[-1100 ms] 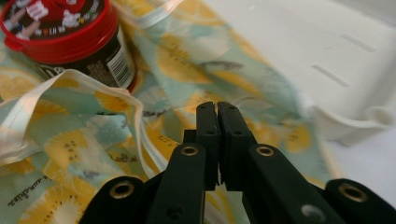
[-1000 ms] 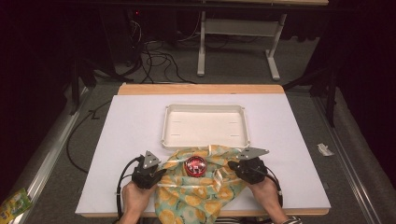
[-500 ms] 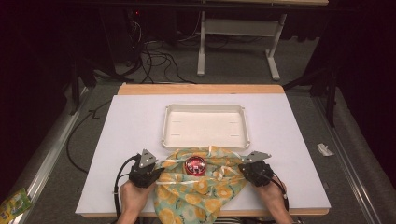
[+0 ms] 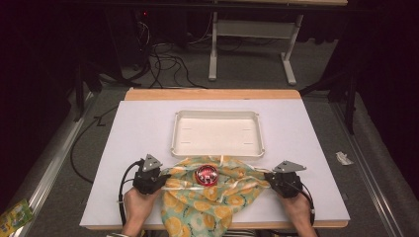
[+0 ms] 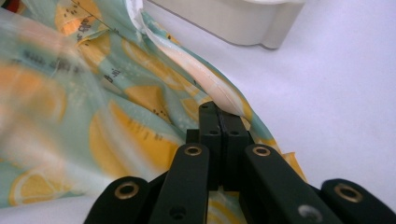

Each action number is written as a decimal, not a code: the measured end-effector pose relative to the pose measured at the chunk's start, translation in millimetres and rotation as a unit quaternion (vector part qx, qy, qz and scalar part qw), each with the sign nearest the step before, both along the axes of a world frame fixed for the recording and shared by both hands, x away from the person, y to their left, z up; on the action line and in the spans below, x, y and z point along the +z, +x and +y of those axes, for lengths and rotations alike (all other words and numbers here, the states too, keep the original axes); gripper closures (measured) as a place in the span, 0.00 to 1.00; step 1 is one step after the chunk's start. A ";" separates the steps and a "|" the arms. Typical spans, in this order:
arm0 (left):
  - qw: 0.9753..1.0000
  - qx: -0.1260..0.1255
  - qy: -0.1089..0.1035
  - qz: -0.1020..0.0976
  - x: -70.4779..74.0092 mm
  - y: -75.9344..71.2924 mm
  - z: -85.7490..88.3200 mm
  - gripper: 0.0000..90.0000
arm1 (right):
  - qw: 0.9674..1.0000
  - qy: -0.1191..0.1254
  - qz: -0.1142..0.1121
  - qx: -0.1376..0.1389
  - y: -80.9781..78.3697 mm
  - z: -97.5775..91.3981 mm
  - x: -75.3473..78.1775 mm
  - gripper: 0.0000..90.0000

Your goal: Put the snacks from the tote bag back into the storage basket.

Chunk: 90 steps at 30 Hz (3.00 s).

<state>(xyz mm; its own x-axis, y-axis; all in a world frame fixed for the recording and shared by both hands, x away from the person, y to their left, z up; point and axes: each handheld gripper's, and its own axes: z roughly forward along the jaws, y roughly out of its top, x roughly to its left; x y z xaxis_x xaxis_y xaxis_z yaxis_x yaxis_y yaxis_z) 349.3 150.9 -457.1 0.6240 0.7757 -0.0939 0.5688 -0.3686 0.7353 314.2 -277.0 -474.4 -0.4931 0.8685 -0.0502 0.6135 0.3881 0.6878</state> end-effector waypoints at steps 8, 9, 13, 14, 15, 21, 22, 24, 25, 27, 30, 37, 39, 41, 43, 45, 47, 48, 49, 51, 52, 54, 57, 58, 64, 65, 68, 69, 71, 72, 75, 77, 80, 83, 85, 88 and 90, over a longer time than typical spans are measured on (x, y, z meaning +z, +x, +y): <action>1.000 0.005 0.006 0.001 -4.5 1.7 0.8 0.85 | 0.999 0.033 -0.008 -0.004 -1.7 -6.4 -4.6 1.00; 1.000 0.004 0.006 -0.002 -2.6 -0.9 1.3 0.81 | 0.999 0.031 -0.012 -0.001 -1.8 -6.7 -5.0 1.00; 1.000 -0.002 -0.001 -0.008 5.3 -12.2 2.6 0.67 | 0.999 0.026 -0.019 -0.004 -3.5 -5.0 -5.7 1.00; 1.000 -0.005 -0.005 -0.013 7.1 -15.3 2.6 0.64 | 1.000 0.024 -0.018 -0.004 -3.7 -4.9 -5.6 0.99; 1.000 -0.008 -0.007 -0.019 9.0 -18.4 2.4 0.61 | 1.000 0.024 -0.019 -0.003 -3.6 -5.0 -5.8 0.99; 0.999 -0.031 -0.035 -0.024 20.9 -30.4 3.4 0.53 | 1.000 0.025 -0.019 -0.005 -3.8 -4.8 -5.9 0.99; 0.999 -0.031 -0.035 -0.024 20.9 -30.4 3.4 0.52 | 0.999 0.024 -0.020 -0.004 -3.8 -4.7 -5.9 0.99; 0.998 -0.038 -0.039 -0.029 26.4 -34.5 2.5 0.52 | 1.000 0.021 -0.020 -0.002 -3.7 -5.0 -5.8 0.99; 0.998 -0.039 -0.038 -0.030 27.7 -35.2 2.2 0.52 | 1.000 0.021 -0.020 -0.003 -3.7 -4.9 -5.8 0.99; 0.998 -0.035 -0.037 -0.025 28.3 -33.2 2.6 0.50 | 1.000 0.022 -0.020 -0.003 -3.8 -4.7 -5.8 0.99; 0.999 -0.022 -0.040 0.007 23.0 -22.2 5.4 0.47 | 1.000 0.021 -0.020 -0.004 -3.7 -4.7 -5.7 0.99; 0.998 -0.036 -0.041 -0.006 27.5 -27.2 -4.6 0.39 | 1.000 0.023 -0.016 -0.009 -3.9 -3.7 -5.4 0.99; 0.998 -0.042 -0.048 -0.009 31.4 -27.1 -5.4 0.38 | 1.000 0.024 -0.016 -0.009 -3.8 -3.8 -5.3 0.99; 0.997 -0.048 -0.065 -0.011 36.5 -27.6 -5.4 0.37 | 1.000 0.024 -0.016 -0.009 -3.8 -3.7 -5.4 0.99; 0.996 -0.050 -0.073 -0.015 41.6 -27.6 -5.6 0.37 | 1.000 0.024 -0.017 -0.009 -3.9 -3.6 -5.4 0.99; 0.996 -0.049 -0.073 -0.020 45.7 -27.2 -6.7 0.37 | 1.000 0.025 -0.015 -0.011 -4.0 -3.5 -5.3 0.99; 0.996 -0.048 -0.068 -0.031 49.4 -29.2 -9.6 0.40 | 1.000 0.024 -0.016 -0.011 -3.6 -3.2 -5.3 0.99; 0.996 -0.047 -0.063 -0.039 51.0 -31.3 -11.1 0.43 | 1.000 0.024 -0.016 -0.011 -3.6 -3.1 -5.2 0.99; 0.996 -0.047 -0.063 -0.046 52.6 -33.8 -13.0 0.47 | 1.000 0.024 -0.017 -0.011 -3.5 -3.0 -5.3 0.99; 0.995 -0.053 -0.062 -0.063 56.1 -39.7 -15.3 0.57 | 1.000 0.023 -0.016 -0.011 -3.5 -3.1 -5.1 0.99; 0.994 -0.058 -0.061 -0.071 57.9 -42.8 -16.1 0.61 | 1.000 0.023 -0.015 -0.011 -3.5 -3.0 -5.0 0.99; 0.992 -0.064 -0.062 -0.087 61.4 -49.4 -18.1 0.71 | 1.000 0.021 -0.015 -0.010 -3.5 -2.7 -4.9 0.99; 0.990 -0.082 -0.064 -0.094 65.8 -57.7 -22.8 0.81 | 1.000 0.020 -0.014 -0.012 -3.4 -2.2 -4.6 0.99; 0.990 -0.089 -0.061 -0.090 65.9 -59.7 -25.8 0.83 | 1.000 0.018 -0.014 -0.011 -3.3 -2.1 -4.5 0.99; 0.992 -0.103 -0.032 -0.061 53.2 -61.2 -42.5 0.85 | 1.000 0.016 -0.015 -0.010 -3.0 -2.1 -4.3 0.99; 0.994 -0.097 -0.024 -0.043 45.1 -56.4 -45.8 0.85 | 1.000 0.016 -0.016 -0.011 -3.2 -1.6 -4.4 0.99; 0.996 -0.080 -0.012 -0.021 33.1 -48.4 -48.1 0.85 | 1.000 0.016 -0.013 -0.011 -3.3 -1.4 -4.0 0.99; 0.997 -0.075 -0.009 -0.014 29.6 -46.4 -48.1 0.84 | 1.000 0.015 -0.015 -0.013 -3.4 -0.8 -4.2 0.99; 0.998 -0.062 0.003 -0.005 23.3 -42.6 -46.9 0.84 | 1.000 0.012 -0.016 -0.012 -3.8 -0.4 -4.2 0.99; 0.998 -0.062 0.003 -0.005 23.3 -42.6 -46.9 0.84 | 1.000 0.012 -0.016 -0.012 -3.8 -0.4 -4.2 0.99; 0.999 -0.033 0.034 0.009 12.0 -35.4 -41.7 0.85 | 1.000 0.012 -0.015 -0.011 -3.5 -0.5 -4.0 0.99; 0.999 -0.019 0.044 0.018 6.5 -32.2 -37.8 0.85 | 1.000 0.008 -0.018 -0.008 -3.5 -0.5 -4.0 0.99; 0.998 -0.003 0.055 0.028 -1.4 -27.8 -32.5 0.86 | 1.000 0.007 -0.017 -0.007 -3.2 -0.7 -3.6 0.98; 0.998 0.007 0.063 0.029 -5.7 -24.3 -29.0 0.87 | 1.000 0.001 -0.018 -0.006 -3.7 0.0 -3.4 0.98; 0.997 0.014 0.072 0.023 -7.0 -22.4 -28.9 0.88 | 1.000 0.000 -0.021 -0.006 -3.6 0.3 -3.5 0.98; 0.996 0.019 0.086 0.016 -8.4 -17.8 -27.7 0.91 | 1.000 -0.005 -0.022 -0.007 -3.4 0.3 -3.1 0.99; 0.996 0.022 0.090 0.015 -9.2 -14.6 -26.2 0.93 | 1.000 -0.010 -0.023 -0.009 -3.7 0.6 -2.8 1.00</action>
<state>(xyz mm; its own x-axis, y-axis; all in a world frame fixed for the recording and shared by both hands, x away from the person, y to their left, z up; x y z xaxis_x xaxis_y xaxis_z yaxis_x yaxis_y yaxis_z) 334.7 124.7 -466.3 0.5888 0.8077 0.0302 0.6080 -0.4673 0.6418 310.5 -276.4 -477.1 -0.4750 0.8754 -0.0892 0.5884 0.3914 0.7075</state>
